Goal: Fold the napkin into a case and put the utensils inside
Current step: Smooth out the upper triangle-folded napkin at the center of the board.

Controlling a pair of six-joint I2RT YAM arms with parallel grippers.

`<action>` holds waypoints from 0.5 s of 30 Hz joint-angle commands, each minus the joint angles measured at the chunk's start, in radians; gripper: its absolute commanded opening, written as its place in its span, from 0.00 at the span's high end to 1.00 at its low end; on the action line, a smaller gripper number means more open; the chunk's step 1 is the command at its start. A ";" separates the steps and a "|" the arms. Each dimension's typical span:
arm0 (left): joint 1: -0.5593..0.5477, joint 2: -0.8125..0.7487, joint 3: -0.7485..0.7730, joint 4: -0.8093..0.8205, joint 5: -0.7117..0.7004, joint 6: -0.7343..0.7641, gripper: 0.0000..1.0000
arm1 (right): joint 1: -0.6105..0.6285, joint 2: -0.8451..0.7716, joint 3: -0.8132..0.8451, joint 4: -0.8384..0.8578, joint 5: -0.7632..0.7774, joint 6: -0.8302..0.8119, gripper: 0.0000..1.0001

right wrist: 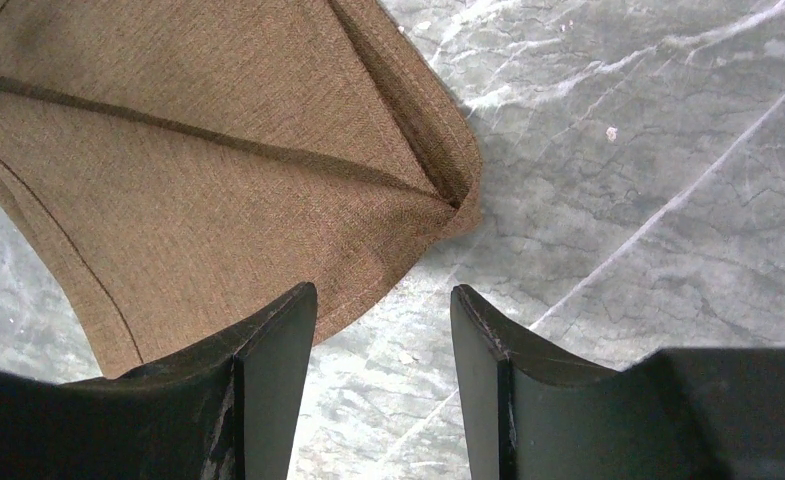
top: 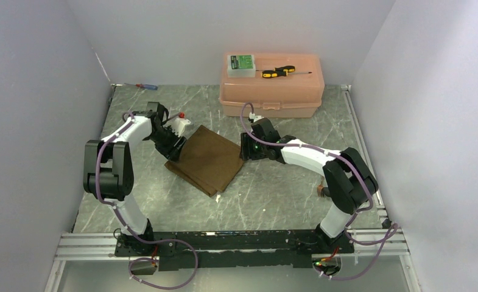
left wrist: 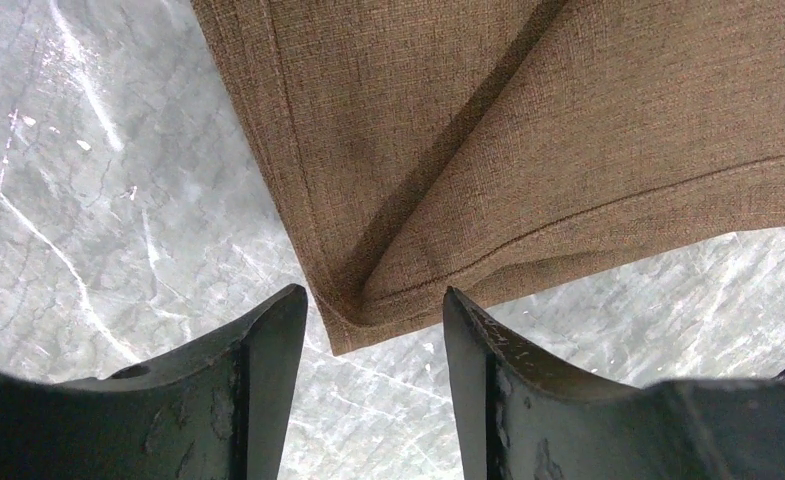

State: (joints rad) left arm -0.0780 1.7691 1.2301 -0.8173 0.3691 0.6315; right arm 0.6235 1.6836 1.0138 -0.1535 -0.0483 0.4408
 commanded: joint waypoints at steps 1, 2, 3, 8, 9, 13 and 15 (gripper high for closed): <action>0.001 0.009 0.017 0.024 0.032 0.000 0.43 | 0.000 -0.048 -0.002 0.018 0.020 0.013 0.44; 0.001 0.014 0.018 0.022 0.038 0.002 0.44 | -0.001 -0.048 -0.002 0.018 0.021 0.014 0.44; 0.000 0.018 0.017 0.019 0.044 0.005 0.45 | -0.001 -0.048 -0.005 0.021 0.021 0.016 0.44; -0.008 0.037 -0.004 0.021 0.052 0.007 0.53 | -0.001 -0.042 -0.004 0.022 0.020 0.020 0.44; -0.008 0.038 -0.008 0.022 0.053 0.007 0.54 | -0.001 -0.039 -0.002 0.022 0.019 0.019 0.44; -0.008 0.030 -0.013 0.039 0.040 0.001 0.72 | -0.001 -0.036 0.001 0.024 0.019 0.022 0.45; -0.008 0.021 -0.006 0.043 0.030 -0.008 0.91 | -0.001 -0.033 0.005 0.025 0.019 0.024 0.45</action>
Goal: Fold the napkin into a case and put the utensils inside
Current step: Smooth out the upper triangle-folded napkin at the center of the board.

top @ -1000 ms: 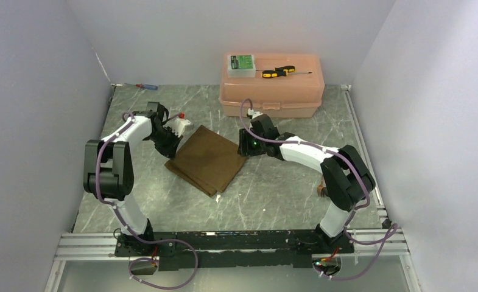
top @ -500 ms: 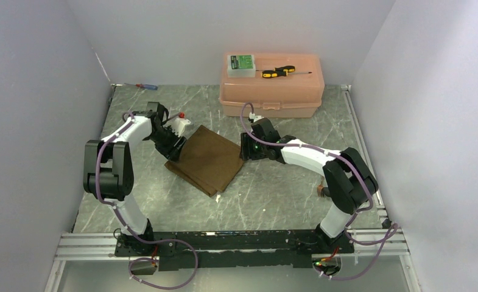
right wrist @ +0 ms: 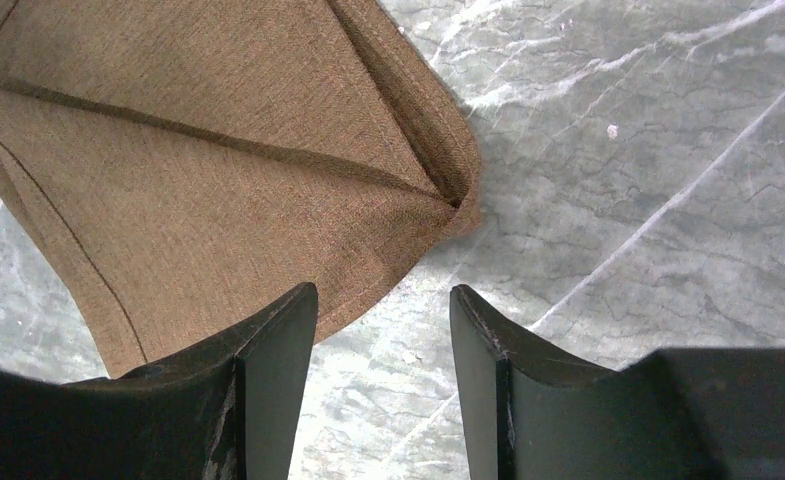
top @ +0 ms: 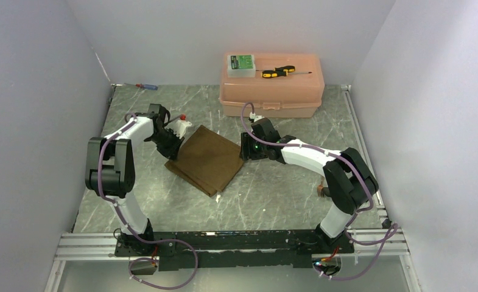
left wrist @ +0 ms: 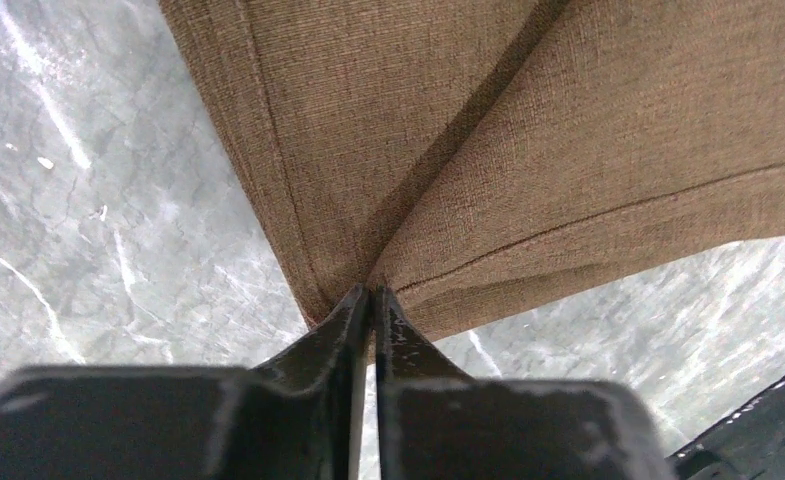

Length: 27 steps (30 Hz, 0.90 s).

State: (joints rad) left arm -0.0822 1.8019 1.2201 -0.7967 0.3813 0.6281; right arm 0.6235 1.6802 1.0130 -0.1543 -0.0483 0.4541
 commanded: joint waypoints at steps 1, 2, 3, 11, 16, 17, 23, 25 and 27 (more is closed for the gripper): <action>-0.004 -0.015 0.010 0.021 0.016 -0.007 0.96 | 0.000 -0.027 0.006 0.025 0.019 0.012 0.45; -0.005 -0.022 0.014 0.016 0.017 -0.010 0.97 | -0.001 -0.026 0.007 0.027 0.019 0.013 0.45; -0.005 -0.030 0.016 0.012 0.014 -0.010 0.97 | -0.001 -0.025 0.007 0.027 0.019 0.015 0.45; -0.004 -0.097 -0.001 -0.019 -0.038 0.014 0.97 | -0.002 -0.016 0.011 0.038 0.015 0.021 0.45; -0.004 -0.128 -0.016 -0.035 -0.075 0.027 0.97 | -0.004 -0.022 0.004 0.043 0.016 0.021 0.45; -0.004 -0.135 -0.018 -0.038 -0.082 0.030 0.97 | -0.003 -0.022 0.003 0.044 0.016 0.021 0.45; -0.004 -0.156 -0.034 -0.057 -0.119 0.038 0.97 | -0.005 -0.022 0.002 0.050 0.009 0.021 0.45; -0.004 -0.165 -0.053 -0.053 -0.123 0.041 0.97 | -0.005 -0.020 0.005 0.052 0.007 0.020 0.45; -0.004 -0.170 -0.072 -0.036 -0.131 0.042 0.97 | -0.005 -0.017 0.009 0.053 0.000 0.022 0.45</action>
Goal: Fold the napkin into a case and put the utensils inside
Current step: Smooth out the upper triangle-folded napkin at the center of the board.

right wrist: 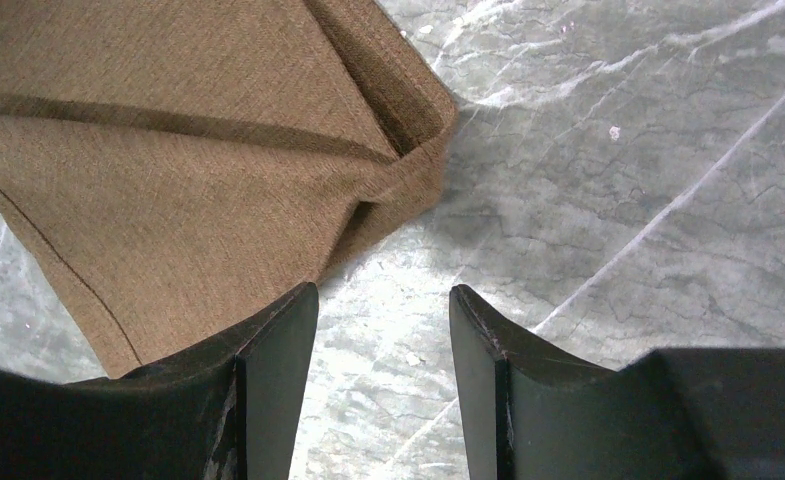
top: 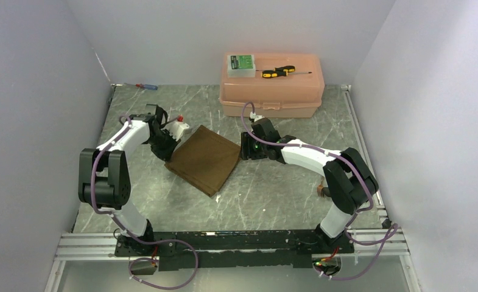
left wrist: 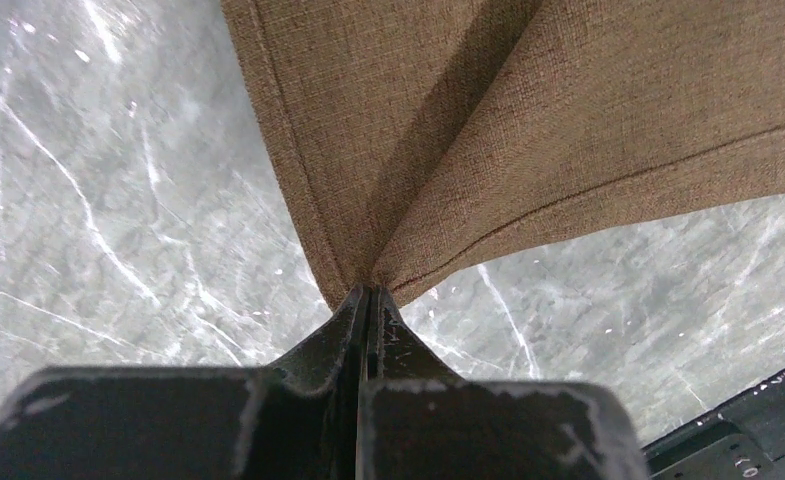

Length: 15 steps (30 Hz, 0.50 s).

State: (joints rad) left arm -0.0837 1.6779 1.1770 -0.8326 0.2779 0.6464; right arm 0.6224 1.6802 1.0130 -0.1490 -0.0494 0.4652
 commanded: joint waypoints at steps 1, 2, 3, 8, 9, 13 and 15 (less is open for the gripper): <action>-0.003 -0.044 -0.038 0.010 -0.030 0.022 0.97 | -0.004 -0.016 0.011 0.049 -0.001 0.011 0.45; -0.002 -0.039 -0.045 0.022 -0.033 0.020 0.97 | -0.003 -0.015 0.013 0.050 -0.005 0.011 0.45; -0.002 -0.029 -0.054 0.038 -0.039 0.021 0.97 | -0.002 -0.013 0.019 0.052 -0.007 0.013 0.46; -0.001 0.032 -0.082 0.141 -0.086 0.004 0.97 | 0.000 -0.013 0.040 0.056 -0.031 0.026 0.49; -0.002 0.043 -0.080 0.150 -0.082 -0.002 0.97 | 0.001 -0.014 0.044 0.061 -0.039 0.030 0.51; -0.001 0.065 -0.071 0.177 -0.068 -0.022 0.97 | 0.004 0.007 0.067 0.101 -0.095 0.063 0.58; -0.001 0.067 -0.068 0.180 -0.062 -0.029 0.97 | 0.005 0.031 0.095 0.119 -0.123 0.078 0.62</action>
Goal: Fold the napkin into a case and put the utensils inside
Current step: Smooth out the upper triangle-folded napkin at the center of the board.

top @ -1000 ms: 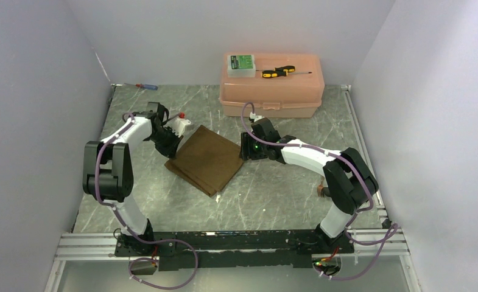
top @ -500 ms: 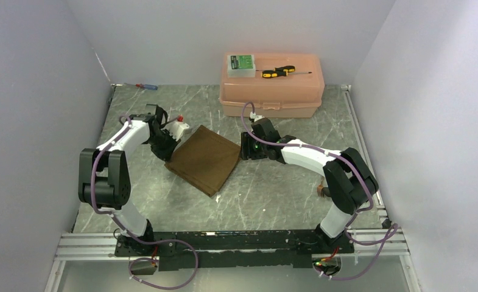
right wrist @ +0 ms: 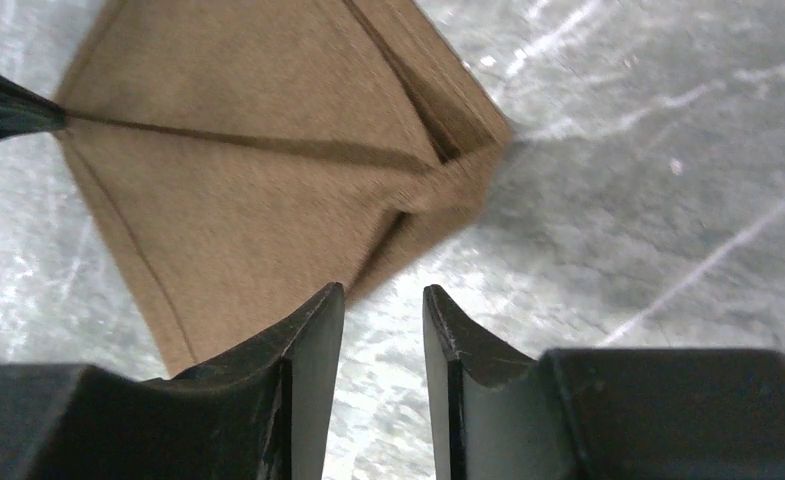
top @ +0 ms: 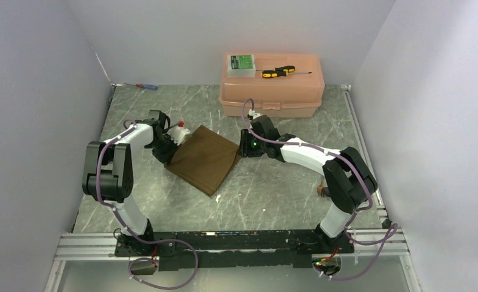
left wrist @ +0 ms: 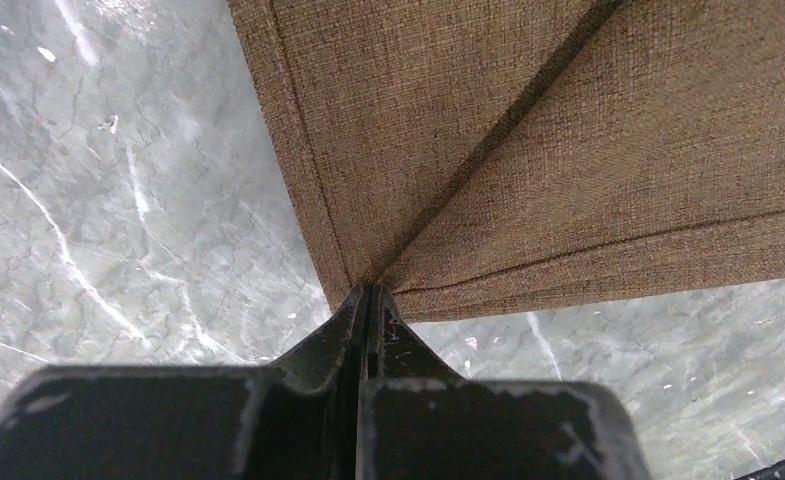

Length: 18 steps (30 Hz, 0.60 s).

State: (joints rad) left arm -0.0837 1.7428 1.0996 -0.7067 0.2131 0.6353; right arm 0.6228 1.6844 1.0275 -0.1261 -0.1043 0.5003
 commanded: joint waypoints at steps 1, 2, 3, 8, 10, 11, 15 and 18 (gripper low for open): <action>-0.001 0.003 0.009 0.056 0.005 -0.020 0.97 | 0.008 0.040 0.097 0.105 -0.078 0.052 0.64; -0.001 0.000 0.007 0.056 0.009 -0.020 0.97 | 0.009 0.053 0.116 0.111 -0.087 0.058 0.65; -0.001 -0.002 0.003 0.057 0.012 -0.023 0.97 | 0.010 0.069 0.137 0.121 -0.098 0.066 0.67; -0.001 -0.010 -0.014 0.064 0.016 -0.026 0.97 | 0.028 0.177 0.260 0.085 -0.090 0.059 0.73; -0.001 -0.015 -0.019 0.065 0.016 -0.025 0.97 | 0.027 0.204 0.267 0.066 -0.070 0.061 0.80; -0.001 -0.018 -0.022 0.066 0.017 -0.025 0.97 | 0.024 0.208 0.261 0.060 -0.053 0.061 0.83; -0.001 -0.022 -0.028 0.072 0.018 -0.024 0.97 | 0.000 0.174 0.179 0.090 -0.028 0.056 0.90; -0.001 -0.018 -0.029 0.077 0.014 -0.022 0.97 | -0.026 0.176 0.135 0.093 -0.008 0.041 0.97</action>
State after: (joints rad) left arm -0.0837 1.7435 1.0859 -0.6651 0.2161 0.6132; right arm 0.6319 1.8881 1.2087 -0.0624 -0.1600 0.5537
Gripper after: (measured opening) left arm 0.034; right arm 0.068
